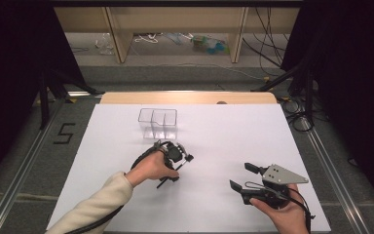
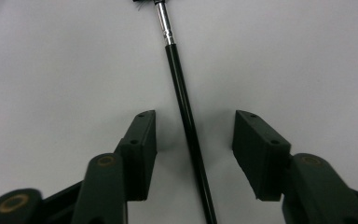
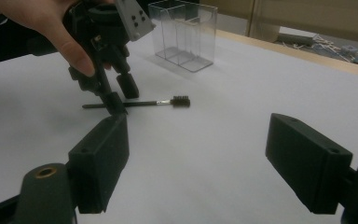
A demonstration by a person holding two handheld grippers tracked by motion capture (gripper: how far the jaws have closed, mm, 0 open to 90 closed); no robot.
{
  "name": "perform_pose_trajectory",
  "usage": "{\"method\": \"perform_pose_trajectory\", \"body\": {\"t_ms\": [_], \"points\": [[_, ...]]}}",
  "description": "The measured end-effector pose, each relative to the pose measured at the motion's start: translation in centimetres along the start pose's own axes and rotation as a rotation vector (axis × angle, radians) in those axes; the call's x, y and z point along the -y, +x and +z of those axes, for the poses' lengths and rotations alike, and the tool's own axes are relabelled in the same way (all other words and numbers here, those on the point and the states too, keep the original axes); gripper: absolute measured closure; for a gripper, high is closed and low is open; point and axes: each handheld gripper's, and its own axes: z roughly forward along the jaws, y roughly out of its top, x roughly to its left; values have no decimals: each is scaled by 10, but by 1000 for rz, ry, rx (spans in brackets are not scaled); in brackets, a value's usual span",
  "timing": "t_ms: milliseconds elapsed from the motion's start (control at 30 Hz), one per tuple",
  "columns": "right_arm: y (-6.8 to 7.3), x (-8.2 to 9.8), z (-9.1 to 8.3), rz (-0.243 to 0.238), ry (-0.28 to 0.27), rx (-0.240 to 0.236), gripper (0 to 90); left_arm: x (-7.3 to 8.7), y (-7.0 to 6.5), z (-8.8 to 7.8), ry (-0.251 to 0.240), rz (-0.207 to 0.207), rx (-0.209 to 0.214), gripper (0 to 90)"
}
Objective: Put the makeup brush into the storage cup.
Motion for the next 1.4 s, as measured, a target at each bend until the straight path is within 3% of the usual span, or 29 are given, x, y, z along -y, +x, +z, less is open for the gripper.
{"method": "perform_pose_trajectory", "body": {"t_ms": [100,133,200,267,300,667,833,867,933,967,1067,1133,1400], "points": [[0,0,0,1,0,-1,225,-1,0,0,3,-2,-2,553],[0,0,0,-2,2,2,225,-1,0,0,-7,-23,2,577],[1,-1,-2,17,41,-8,225,0,0,0,-6,-36,4,624],[1,0,-1,9,38,-4,225,0,1,0,-7,-38,4,674],[0,1,2,2,-8,-6,225,0,2,0,-5,-47,3,674],[0,1,2,5,-8,-9,225,-5,-4,-1,40,-3,-11,851],[0,1,2,4,-6,-8,226,-6,-3,-1,43,-13,-5,853],[0,1,0,1,21,1,226,-6,-3,-1,44,-12,-5,854],[0,1,2,1,9,-2,226,-5,-3,-1,41,-19,-5,854],[0,1,-1,-1,32,4,226,-5,-2,-1,37,-20,1,855],[0,2,2,2,9,1,227,-4,-1,-1,31,-19,8,855],[-1,2,1,1,17,1,227,-2,-2,-1,6,-34,13,855],[0,2,0,13,19,-2,228,2,-1,-7,-40,-22,14,855]]}}
